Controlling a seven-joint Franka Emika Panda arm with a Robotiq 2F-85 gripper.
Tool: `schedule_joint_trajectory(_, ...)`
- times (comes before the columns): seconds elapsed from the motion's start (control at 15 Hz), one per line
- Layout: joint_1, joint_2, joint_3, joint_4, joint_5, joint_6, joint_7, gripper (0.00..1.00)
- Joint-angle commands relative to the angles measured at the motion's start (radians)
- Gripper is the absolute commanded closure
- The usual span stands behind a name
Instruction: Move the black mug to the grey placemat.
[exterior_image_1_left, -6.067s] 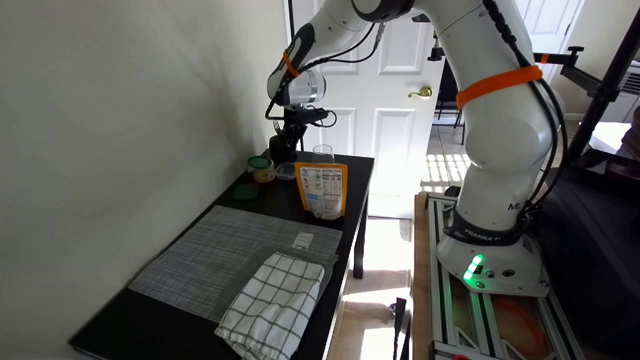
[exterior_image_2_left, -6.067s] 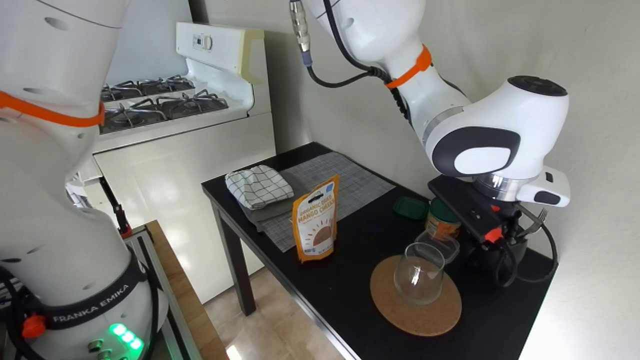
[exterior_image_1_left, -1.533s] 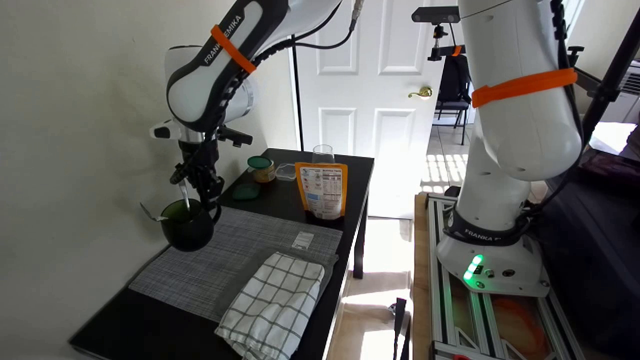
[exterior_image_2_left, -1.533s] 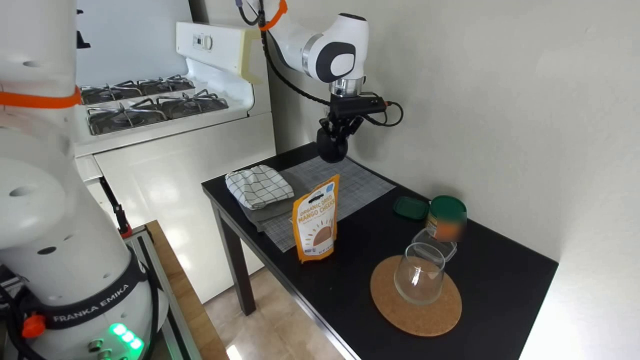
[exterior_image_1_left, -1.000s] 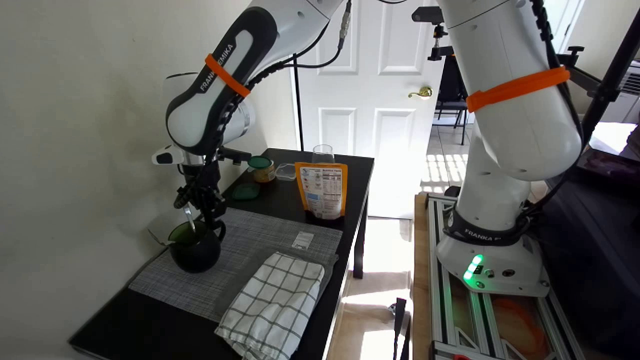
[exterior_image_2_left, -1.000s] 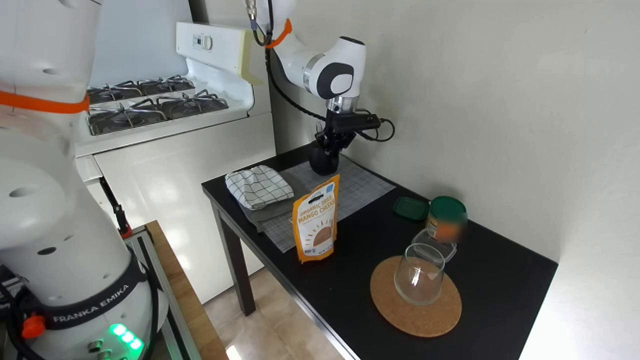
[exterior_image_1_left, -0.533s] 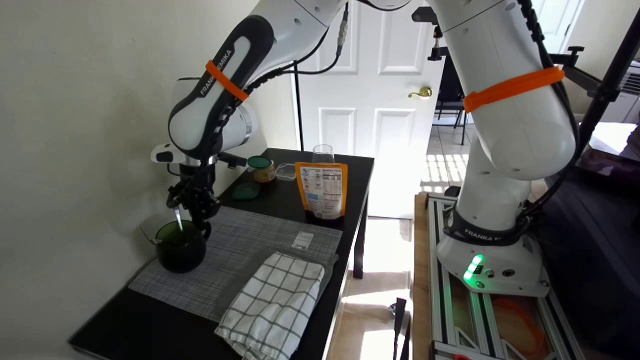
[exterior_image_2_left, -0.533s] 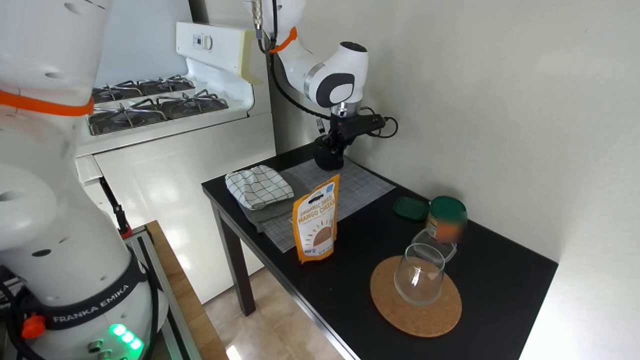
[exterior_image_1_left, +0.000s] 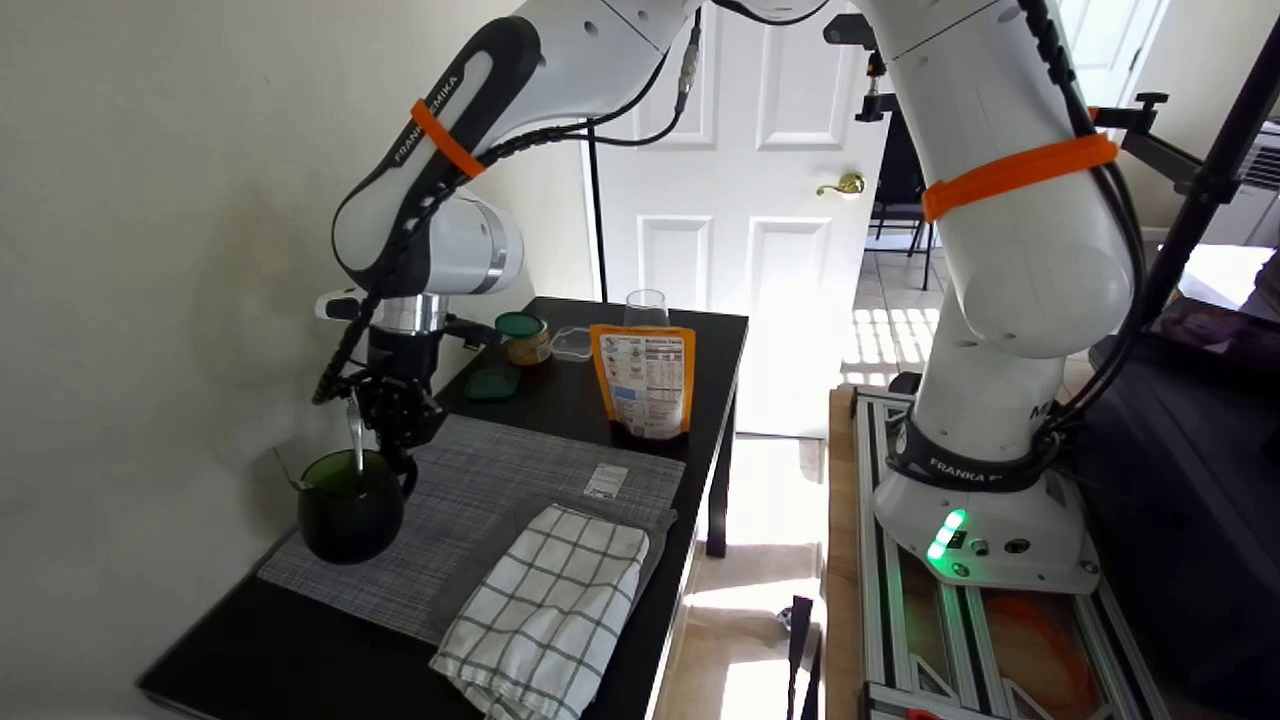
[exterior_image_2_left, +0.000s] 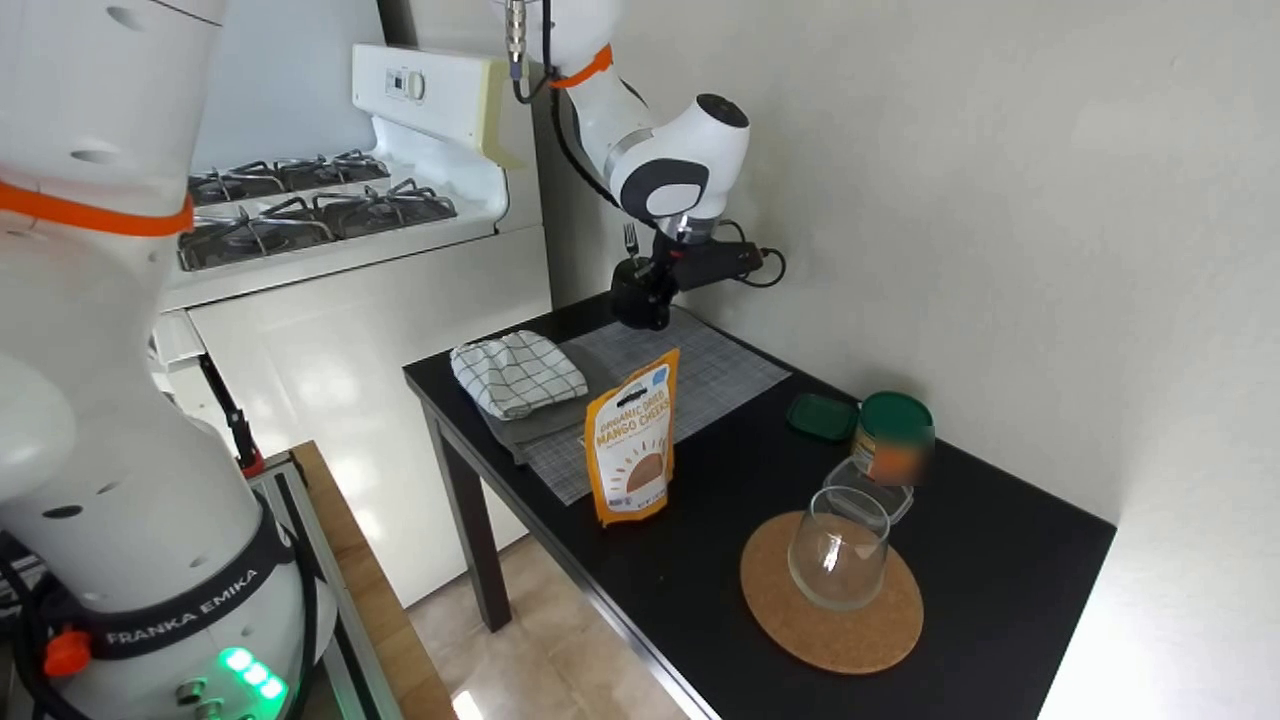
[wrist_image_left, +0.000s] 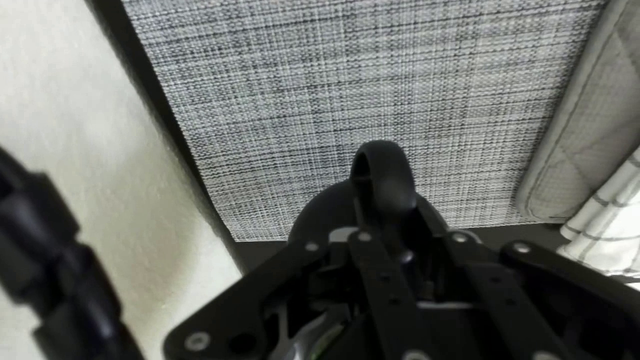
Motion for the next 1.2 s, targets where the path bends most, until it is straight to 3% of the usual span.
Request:
schedule_joint_trajectory(0.0, -0.013, -0.051, 0.008, -0.045, 0.074, -0.03, -0.02, 0.94)
schedule_joint_trajectory(0.47, 0.097, -0.095, -0.106, -0.106, -0.034, 0.014, 0.167, 0.94)
schedule_joint_trajectory(0.87, 0.155, -0.106, -0.16, -0.114, -0.158, 0.002, 0.324, 0.94)
schedule_joint_trajectory(0.93, 0.156, -0.108, -0.161, -0.114, -0.17, -0.003, 0.34, 0.53)
schedule_joint_trajectory(1.0, 0.157, -0.11, -0.161, -0.113, -0.178, -0.01, 0.352, 0.52)
schedule_joint_trajectory(1.13, 0.155, -0.126, -0.159, -0.117, -0.186, -0.015, 0.371, 0.38)
